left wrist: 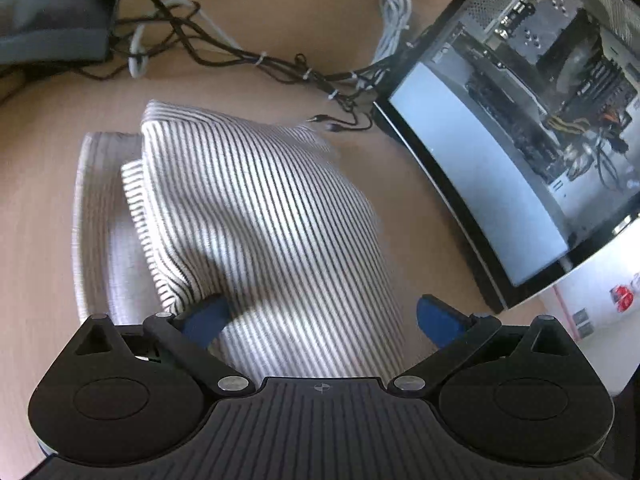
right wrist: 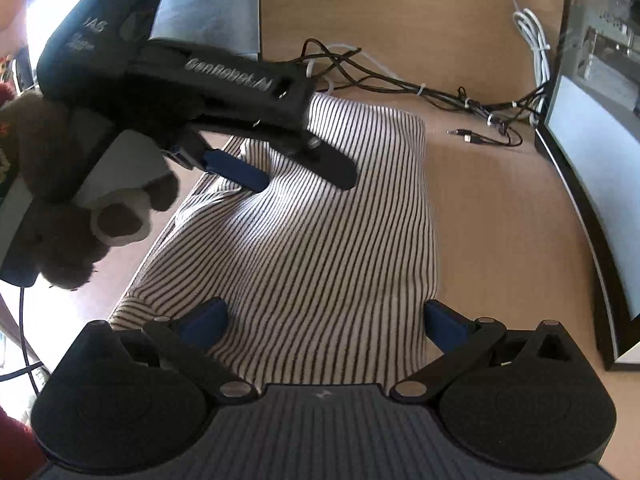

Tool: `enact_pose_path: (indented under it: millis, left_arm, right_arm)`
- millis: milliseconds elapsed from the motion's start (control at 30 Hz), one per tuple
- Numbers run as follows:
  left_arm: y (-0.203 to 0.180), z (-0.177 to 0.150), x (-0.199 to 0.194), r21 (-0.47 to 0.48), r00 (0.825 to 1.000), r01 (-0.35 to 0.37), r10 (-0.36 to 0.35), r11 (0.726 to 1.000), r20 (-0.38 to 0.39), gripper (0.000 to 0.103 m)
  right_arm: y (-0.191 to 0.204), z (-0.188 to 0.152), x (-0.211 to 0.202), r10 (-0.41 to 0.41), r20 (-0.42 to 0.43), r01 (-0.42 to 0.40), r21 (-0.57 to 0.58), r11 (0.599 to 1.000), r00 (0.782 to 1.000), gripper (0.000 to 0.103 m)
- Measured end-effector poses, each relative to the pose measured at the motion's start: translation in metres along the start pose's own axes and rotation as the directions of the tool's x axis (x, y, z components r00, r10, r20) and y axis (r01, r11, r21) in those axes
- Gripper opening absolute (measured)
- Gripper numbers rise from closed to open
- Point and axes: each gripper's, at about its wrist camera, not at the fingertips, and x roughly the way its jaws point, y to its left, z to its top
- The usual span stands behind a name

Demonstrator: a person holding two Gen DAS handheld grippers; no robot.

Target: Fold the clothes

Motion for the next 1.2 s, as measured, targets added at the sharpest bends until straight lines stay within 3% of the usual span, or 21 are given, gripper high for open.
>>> enact_pose_path:
  millis: [100, 300, 400, 533, 767, 867, 1033, 1200]
  left_arm:
    - [-0.006, -0.013, -0.023, 0.056, 0.999, -0.047, 0.046, 0.997, 0.024, 0.103]
    - [-0.004, -0.046, -0.052, -0.023, 1.000, -0.011, 0.012, 1.000, 0.014, 0.103]
    - [-0.008, -0.062, -0.056, -0.008, 0.999, -0.038, 0.038, 0.999, -0.007, 0.103]
    - [-0.014, -0.080, -0.053, 0.045, 0.993, -0.110, 0.112, 0.993, -0.046, 0.103]
    - [-0.016, -0.092, -0.054, 0.061, 0.986, -0.161, 0.163, 0.985, -0.029, 0.103]
    - [-0.017, -0.094, -0.055, 0.055, 0.984, -0.174, 0.176, 0.983, -0.019, 0.103]
    - [-0.017, -0.089, -0.075, 0.017, 0.983, -0.177, 0.176, 0.984, 0.044, 0.103]
    - [-0.009, -0.073, -0.084, -0.026, 0.984, -0.151, 0.153, 0.988, 0.094, 0.103]
  right_arm:
    - [-0.012, 0.003, -0.014, -0.020, 0.024, 0.020, 0.008, 1.000, 1.000, 0.103]
    - [-0.042, 0.000, -0.028, -0.116, 0.053, 0.110, 0.117, 0.987, 0.992, 0.103]
    - [-0.037, -0.012, -0.017, -0.161, 0.007, 0.160, 0.063, 0.985, 0.987, 0.103]
    - [-0.018, -0.026, -0.009, -0.219, 0.029, 0.220, -0.040, 0.975, 0.975, 0.103]
    - [-0.039, -0.017, -0.002, -0.129, -0.044, 0.132, 0.068, 0.989, 0.991, 0.103]
    - [-0.047, -0.007, -0.007, -0.097, -0.010, 0.098, 0.100, 0.990, 0.995, 0.103]
    - [-0.043, 0.030, -0.004, -0.079, 0.080, 0.076, 0.038, 0.996, 0.994, 0.103]
    - [-0.024, 0.036, 0.041, -0.120, 0.019, 0.121, -0.047, 0.992, 0.993, 0.103]
